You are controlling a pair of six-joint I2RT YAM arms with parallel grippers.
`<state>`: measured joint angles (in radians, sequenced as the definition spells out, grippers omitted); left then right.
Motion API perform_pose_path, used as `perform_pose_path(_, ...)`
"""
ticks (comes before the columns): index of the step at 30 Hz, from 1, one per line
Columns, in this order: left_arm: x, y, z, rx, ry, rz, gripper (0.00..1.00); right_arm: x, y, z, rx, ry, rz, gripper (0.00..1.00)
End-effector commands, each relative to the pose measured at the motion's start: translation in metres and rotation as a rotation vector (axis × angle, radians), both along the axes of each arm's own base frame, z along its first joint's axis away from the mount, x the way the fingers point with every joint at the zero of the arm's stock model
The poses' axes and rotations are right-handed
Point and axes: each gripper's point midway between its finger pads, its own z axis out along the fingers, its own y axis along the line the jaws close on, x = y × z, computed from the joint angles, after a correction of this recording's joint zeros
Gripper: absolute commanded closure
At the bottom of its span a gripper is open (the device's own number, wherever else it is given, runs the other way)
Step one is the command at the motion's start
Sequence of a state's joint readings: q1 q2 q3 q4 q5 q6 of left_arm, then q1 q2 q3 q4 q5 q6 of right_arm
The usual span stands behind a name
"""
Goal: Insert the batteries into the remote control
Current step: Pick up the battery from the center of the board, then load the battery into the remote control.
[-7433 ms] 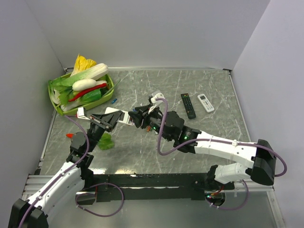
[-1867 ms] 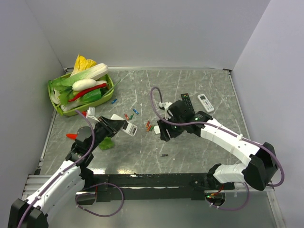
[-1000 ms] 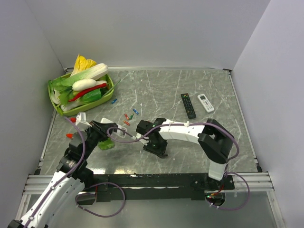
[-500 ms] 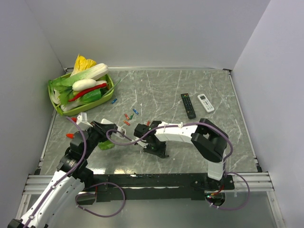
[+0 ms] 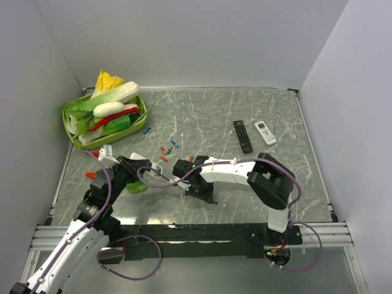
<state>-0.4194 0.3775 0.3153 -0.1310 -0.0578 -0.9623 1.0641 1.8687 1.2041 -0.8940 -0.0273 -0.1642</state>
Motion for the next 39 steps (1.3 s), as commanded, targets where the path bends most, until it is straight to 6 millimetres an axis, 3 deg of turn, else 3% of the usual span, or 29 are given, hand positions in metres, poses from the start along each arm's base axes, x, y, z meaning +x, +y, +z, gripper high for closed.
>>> perform_pose_path(1,0.003,-0.005,0.040,-0.061,-0.120,-0.021,0.98,0.019,0.025,0.026,0.172,-0.076,-0.050,1.00)
perform_pose_path(8,0.001,-0.010,0.045,-0.131,-0.150,-0.039,0.98,0.055,0.047,0.097,0.477,-0.169,-0.269,1.00)
perform_pose_path(9,0.002,-0.011,0.046,-0.141,-0.153,-0.040,0.98,0.061,0.051,0.116,0.550,-0.197,-0.306,1.00)
perform_pose_path(11,0.002,-0.012,0.050,-0.174,-0.169,-0.041,0.98,0.070,0.052,0.135,0.623,-0.214,-0.386,1.00)
perform_pose_path(12,0.002,-0.015,0.050,-0.186,-0.170,-0.052,0.98,0.076,0.056,0.156,0.702,-0.253,-0.408,1.00)
perform_pose_path(17,0.002,-0.024,0.056,-0.283,-0.183,-0.089,0.98,0.076,0.074,0.228,1.003,-0.273,-0.523,1.00)
perform_pose_path(22,-0.001,-0.032,0.078,-0.418,-0.249,-0.143,0.98,0.074,0.093,0.286,1.308,-0.246,-0.619,1.00)
perform_pose_path(30,-0.006,-0.040,0.102,-0.571,-0.306,-0.213,0.98,0.076,0.109,0.322,1.525,-0.273,-0.667,1.00)
perform_pose_path(39,-0.010,-0.039,0.121,-0.613,-0.364,-0.233,0.98,0.082,0.116,0.320,1.578,-0.292,-0.704,1.00)
